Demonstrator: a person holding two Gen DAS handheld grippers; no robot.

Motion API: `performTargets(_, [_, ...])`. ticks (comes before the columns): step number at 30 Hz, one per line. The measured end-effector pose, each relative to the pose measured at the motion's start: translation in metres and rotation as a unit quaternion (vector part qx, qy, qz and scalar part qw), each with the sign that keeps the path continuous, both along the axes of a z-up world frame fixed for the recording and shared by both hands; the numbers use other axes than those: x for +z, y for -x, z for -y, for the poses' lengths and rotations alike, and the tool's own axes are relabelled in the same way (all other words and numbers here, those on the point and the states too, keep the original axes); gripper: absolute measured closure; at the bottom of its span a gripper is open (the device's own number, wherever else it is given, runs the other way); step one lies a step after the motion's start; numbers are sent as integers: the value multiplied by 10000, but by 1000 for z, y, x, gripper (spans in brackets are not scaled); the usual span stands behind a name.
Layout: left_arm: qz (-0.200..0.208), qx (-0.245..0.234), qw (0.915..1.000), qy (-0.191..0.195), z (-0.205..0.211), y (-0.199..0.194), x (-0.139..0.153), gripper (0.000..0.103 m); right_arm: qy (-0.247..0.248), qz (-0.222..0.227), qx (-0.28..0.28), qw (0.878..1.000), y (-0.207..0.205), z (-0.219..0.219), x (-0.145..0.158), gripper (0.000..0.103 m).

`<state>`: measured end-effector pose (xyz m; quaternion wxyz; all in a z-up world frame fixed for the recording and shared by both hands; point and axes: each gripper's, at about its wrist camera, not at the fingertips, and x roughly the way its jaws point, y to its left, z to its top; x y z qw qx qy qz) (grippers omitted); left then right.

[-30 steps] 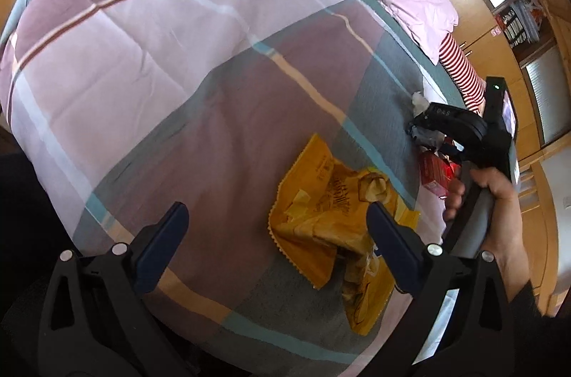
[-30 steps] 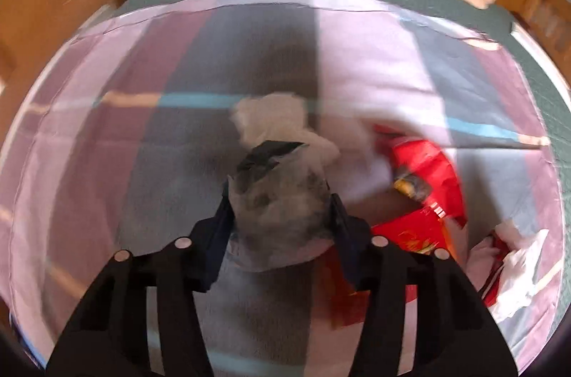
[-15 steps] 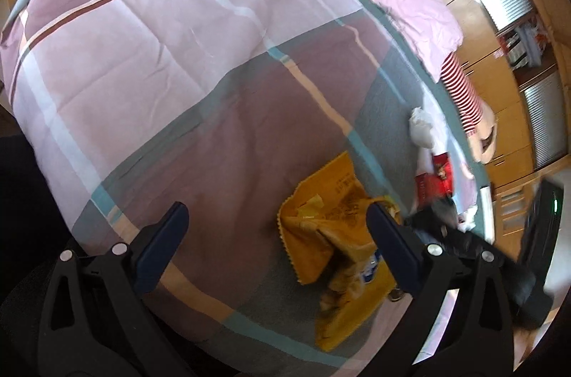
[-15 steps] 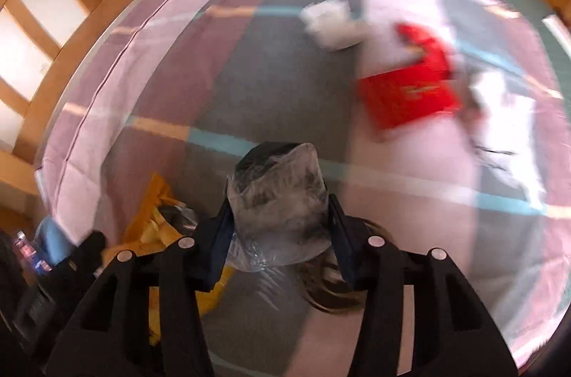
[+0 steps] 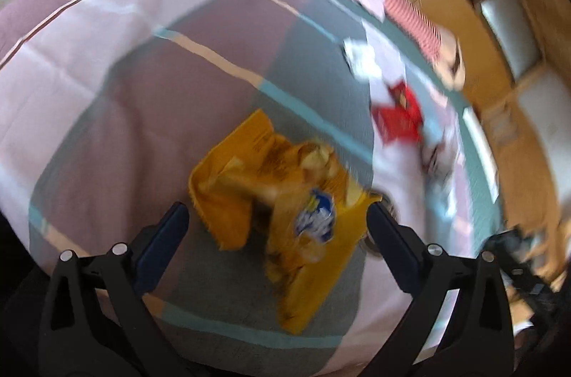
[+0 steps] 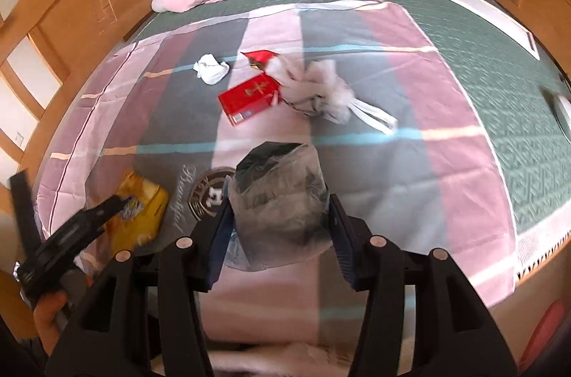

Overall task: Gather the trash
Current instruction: 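Grasp the clear plastic bag with the right gripper while the left grasps the yellow snack bag, then carry the yellow snack bag and clear bag to the wastebasket and release them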

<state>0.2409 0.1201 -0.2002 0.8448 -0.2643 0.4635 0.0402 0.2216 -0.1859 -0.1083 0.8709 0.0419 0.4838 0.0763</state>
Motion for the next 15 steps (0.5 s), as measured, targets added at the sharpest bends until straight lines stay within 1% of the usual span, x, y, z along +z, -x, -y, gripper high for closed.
performTargets(2, [-151, -235, 9996, -86, 9, -4, -8, 5, 102, 27, -105, 9999, 10, 8, -5, 51])
performTargets(3, [-199, -303, 9993, -83, 10, -5, -11, 8, 112, 20, -168, 9998, 13, 11, -7, 51])
performTargets(5, [-170, -339, 9993, -48, 7, -6, -16, 31, -65, -44, -306, 9995, 21, 19, -12, 51])
performTargets(6, [-121, -358, 9992, -131, 7, -6, -14, 38, -204, -68, -377, 9991, 25, 23, -14, 51])
performTargets(7, [-96, -380, 9991, -189, 7, -6, -14, 50, -268, -66, -408, 9988, 28, 23, -14, 51])
performTargets(8, [-74, -427, 9988, -236, 8, -5, -12, 59, -311, -36, -429, 9986, 33, 23, -12, 51])
performTargets(9, [-65, -470, 9986, -233, 8, -5, -13, 64, -320, 10, -436, 9985, 37, 23, -10, 51])
performTargets(10, [-45, -539, 9983, -216, 9, -4, -12, 74, -304, 98, -435, 9985, 41, 21, -7, 51])
performTargets(11, [-24, -585, 9980, -217, 9, -2, -11, 80, -289, 202, -433, 9984, 45, 21, -2, 51])
performTargets(12, [33, -635, 9977, -236, 11, -1, -10, 81, -287, 313, -432, 9982, 49, 20, 2, 51])
performTargets(14, [164, -738, 9969, -240, 14, 2, -5, 89, -370, 566, -437, 9967, 58, 20, 13, 51])
performTargets(15, [273, -812, 9960, -243, 16, 4, -1, 89, -469, 709, -444, 9954, 65, 20, 19, 51])
